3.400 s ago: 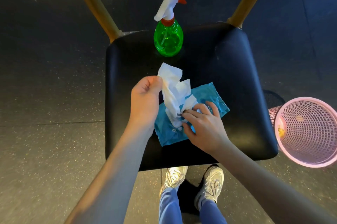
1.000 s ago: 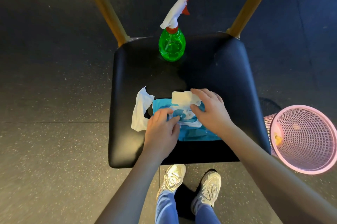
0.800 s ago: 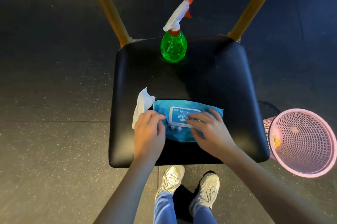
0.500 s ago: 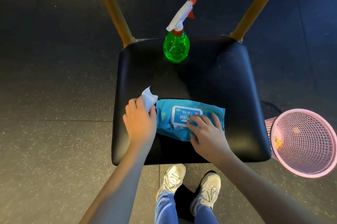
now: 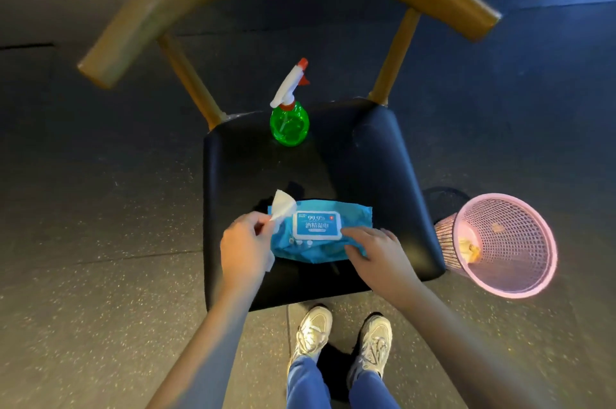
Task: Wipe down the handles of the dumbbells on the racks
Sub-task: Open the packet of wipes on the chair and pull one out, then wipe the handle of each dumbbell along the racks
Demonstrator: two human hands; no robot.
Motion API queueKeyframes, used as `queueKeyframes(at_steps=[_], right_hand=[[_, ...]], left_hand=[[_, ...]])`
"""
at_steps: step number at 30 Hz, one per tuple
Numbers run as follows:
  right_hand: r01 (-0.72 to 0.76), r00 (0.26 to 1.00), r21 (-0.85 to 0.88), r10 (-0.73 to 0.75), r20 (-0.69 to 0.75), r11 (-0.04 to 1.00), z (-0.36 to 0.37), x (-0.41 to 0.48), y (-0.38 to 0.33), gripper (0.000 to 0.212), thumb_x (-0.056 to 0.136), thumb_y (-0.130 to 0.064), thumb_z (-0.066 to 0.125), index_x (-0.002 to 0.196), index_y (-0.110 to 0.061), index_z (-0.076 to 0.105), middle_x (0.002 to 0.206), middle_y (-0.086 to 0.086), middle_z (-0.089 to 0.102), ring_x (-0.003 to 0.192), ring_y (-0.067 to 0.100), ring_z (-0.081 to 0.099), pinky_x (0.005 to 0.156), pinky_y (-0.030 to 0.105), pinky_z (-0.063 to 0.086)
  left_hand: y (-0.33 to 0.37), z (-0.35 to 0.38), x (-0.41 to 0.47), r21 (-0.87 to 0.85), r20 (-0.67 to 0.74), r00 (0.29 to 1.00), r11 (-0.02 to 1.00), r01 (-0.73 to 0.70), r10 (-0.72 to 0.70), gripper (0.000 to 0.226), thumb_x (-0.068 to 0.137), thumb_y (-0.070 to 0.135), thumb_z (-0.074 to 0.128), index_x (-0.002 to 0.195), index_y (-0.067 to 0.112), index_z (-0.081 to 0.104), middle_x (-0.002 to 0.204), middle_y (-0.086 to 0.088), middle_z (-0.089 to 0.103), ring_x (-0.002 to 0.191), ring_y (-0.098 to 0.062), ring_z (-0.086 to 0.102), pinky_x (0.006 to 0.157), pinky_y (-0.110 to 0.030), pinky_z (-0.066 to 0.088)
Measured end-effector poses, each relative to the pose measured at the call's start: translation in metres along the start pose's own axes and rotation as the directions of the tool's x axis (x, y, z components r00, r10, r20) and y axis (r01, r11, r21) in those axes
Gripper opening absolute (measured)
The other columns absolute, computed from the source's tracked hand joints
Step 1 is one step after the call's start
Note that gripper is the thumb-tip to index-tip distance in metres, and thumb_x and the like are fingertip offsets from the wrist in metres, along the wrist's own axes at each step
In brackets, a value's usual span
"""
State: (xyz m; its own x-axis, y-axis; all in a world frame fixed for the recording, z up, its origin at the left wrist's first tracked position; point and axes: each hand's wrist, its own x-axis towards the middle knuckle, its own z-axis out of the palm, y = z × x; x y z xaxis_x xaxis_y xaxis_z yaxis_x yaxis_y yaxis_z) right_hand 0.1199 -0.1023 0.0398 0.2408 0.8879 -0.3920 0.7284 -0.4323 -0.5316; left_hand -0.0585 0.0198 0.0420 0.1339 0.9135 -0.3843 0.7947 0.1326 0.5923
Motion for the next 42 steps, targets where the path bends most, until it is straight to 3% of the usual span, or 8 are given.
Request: queueKeyframes(at_steps=[3, 6, 13, 20, 23, 26, 33, 42], right_hand=[[-0.047, 0.994, 0.174, 0.064, -0.093, 0.984, -0.037, -0.035, -0.014, 0.032, 0.095, -0.021, 0.053, 0.127, -0.021, 0.059, 0.125, -0.006, 0.061, 0.112, 0.008, 0.056, 0.101, 0.027, 0.042], [-0.082, 0.974, 0.242, 0.130, -0.187, 0.967, -0.072, -0.078, -0.020, 0.028, 0.094, -0.019, 0.056, 0.121, -0.020, 0.064, 0.114, -0.007, 0.064, 0.095, 0.003, 0.059, 0.079, 0.006, 0.041], [-0.328, 0.849, 0.339, 0.432, -0.303, 0.882, -0.129, -0.200, -0.002, 0.024, 0.094, -0.017, 0.055, 0.114, -0.018, 0.068, 0.108, -0.005, 0.068, 0.098, 0.013, 0.063, 0.083, 0.027, 0.045], [-0.610, 0.499, 0.510, 0.794, -0.348, 0.607, -0.119, -0.341, 0.027, 0.026, 0.093, -0.015, 0.056, 0.116, -0.017, 0.068, 0.116, 0.002, 0.068, 0.103, 0.022, 0.063, 0.088, 0.031, 0.046], [-0.651, 0.313, 0.606, 0.889, -0.334, 0.457, -0.105, -0.398, 0.032, 0.027, 0.093, -0.014, 0.055, 0.117, -0.016, 0.067, 0.116, 0.003, 0.068, 0.105, 0.023, 0.062, 0.086, 0.030, 0.045], [-0.636, 0.134, 0.708, 0.947, -0.292, 0.308, -0.089, -0.447, 0.037, 0.028, 0.093, -0.016, 0.055, 0.119, -0.015, 0.066, 0.119, 0.002, 0.066, 0.109, 0.022, 0.061, 0.089, 0.031, 0.045], [-0.478, -0.190, 0.878, 0.973, -0.134, 0.028, -0.040, -0.553, 0.047, 0.029, 0.095, -0.017, 0.052, 0.122, -0.016, 0.064, 0.123, 0.001, 0.064, 0.112, 0.021, 0.059, 0.094, 0.032, 0.045], [-0.296, -0.361, 0.938, 0.930, 0.066, -0.182, 0.001, -0.641, 0.073, 0.032, 0.096, -0.018, 0.050, 0.126, -0.015, 0.061, 0.124, 0.006, 0.063, 0.112, 0.023, 0.058, 0.097, 0.036, 0.046]], left_hand=[[0.039, -0.010, -0.029, -0.052, 0.099, 0.990, 0.994, -0.098, 0.103, 0.010, 0.091, 0.023, 0.062, 0.098, 0.021, 0.069, 0.094, 0.007, 0.062, 0.087, -0.006, 0.059, 0.072, -0.022, 0.049], [0.086, -0.012, -0.060, -0.077, 0.222, 0.951, 0.976, -0.202, 0.215, 0.011, 0.092, 0.022, 0.061, 0.100, 0.021, 0.068, 0.092, 0.010, 0.062, 0.085, -0.003, 0.058, 0.072, -0.016, 0.046], [0.186, 0.015, -0.139, -0.118, 0.449, 0.788, 0.902, -0.415, 0.421, 0.011, 0.092, 0.019, 0.060, 0.100, 0.017, 0.068, 0.095, 0.006, 0.065, 0.091, -0.008, 0.058, 0.071, -0.014, 0.040], [0.244, 0.063, -0.246, -0.156, 0.731, 0.427, 0.740, -0.655, 0.532, 0.009, 0.085, 0.014, 0.061, 0.081, 0.016, 0.069, 0.079, 0.003, 0.067, 0.079, -0.017, 0.062, 0.070, -0.029, 0.048], [0.257, 0.085, -0.300, -0.192, 0.827, 0.199, 0.597, -0.779, 0.525, 0.013, 0.087, 0.011, 0.058, 0.076, 0.016, 0.064, 0.074, 0.005, 0.060, 0.073, -0.013, 0.054, 0.060, -0.016, 0.038], [0.261, 0.111, -0.352, -0.222, 0.888, 0.038, 0.499, -0.837, 0.458, 0.008, 0.086, 0.013, 0.061, 0.084, 0.017, 0.067, 0.083, 0.002, 0.068, 0.079, -0.015, 0.062, 0.073, -0.026, 0.050], [0.262, 0.164, -0.478, -0.295, 0.937, -0.211, 0.307, -0.905, 0.277, 0.016, 0.086, 0.011, 0.057, 0.094, 0.018, 0.069, 0.085, 0.007, 0.064, 0.081, -0.009, 0.060, 0.066, -0.016, 0.041], [0.269, 0.226, -0.616, -0.434, 0.893, -0.407, 0.133, -0.891, 0.193, 0.017, 0.092, 0.016, 0.057, 0.105, 0.017, 0.067, 0.097, 0.004, 0.065, 0.088, -0.011, 0.060, 0.077, -0.025, 0.048]])
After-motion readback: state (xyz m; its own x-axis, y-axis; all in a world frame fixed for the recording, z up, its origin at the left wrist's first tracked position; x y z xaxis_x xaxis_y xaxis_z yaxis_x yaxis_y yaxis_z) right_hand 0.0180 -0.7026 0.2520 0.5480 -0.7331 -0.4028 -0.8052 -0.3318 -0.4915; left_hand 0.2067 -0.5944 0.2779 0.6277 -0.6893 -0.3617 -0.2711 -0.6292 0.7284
